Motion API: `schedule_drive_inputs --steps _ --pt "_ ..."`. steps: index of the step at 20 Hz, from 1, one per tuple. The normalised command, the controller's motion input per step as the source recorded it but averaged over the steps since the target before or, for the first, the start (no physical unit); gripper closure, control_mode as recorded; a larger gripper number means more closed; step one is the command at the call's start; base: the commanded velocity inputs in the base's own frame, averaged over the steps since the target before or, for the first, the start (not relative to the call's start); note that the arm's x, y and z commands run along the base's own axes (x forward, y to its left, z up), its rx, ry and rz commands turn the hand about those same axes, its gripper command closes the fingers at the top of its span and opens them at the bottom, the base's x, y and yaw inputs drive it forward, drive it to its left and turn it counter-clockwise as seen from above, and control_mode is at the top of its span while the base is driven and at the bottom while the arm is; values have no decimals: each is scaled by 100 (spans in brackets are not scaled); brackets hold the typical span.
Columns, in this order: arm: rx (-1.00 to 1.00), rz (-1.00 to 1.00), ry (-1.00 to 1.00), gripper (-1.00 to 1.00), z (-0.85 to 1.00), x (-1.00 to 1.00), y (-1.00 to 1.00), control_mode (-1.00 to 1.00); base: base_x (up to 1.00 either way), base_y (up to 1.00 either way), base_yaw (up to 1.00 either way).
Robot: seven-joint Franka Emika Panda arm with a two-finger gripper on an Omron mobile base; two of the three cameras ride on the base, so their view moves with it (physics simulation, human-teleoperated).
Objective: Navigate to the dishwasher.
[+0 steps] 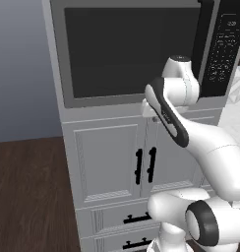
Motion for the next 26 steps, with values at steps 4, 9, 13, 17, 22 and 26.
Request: schedule_drive_inputs --steps 4,9,13,17,22,26 --pt "0 0 0 -100 0 0 0 100 0 0 0" --pt "0 0 0 -100 0 0 0 100 -45 0 0" --pt "0 0 0 -100 0 0 0 100 -27 0 0" --pt "0 0 0 -100 0 0 0 100 -5 -2 0" --pt "0 0 0 -100 0 0 0 100 -38 16 49" --pt "0 0 0 -100 0 0 0 100 -36 32 71"
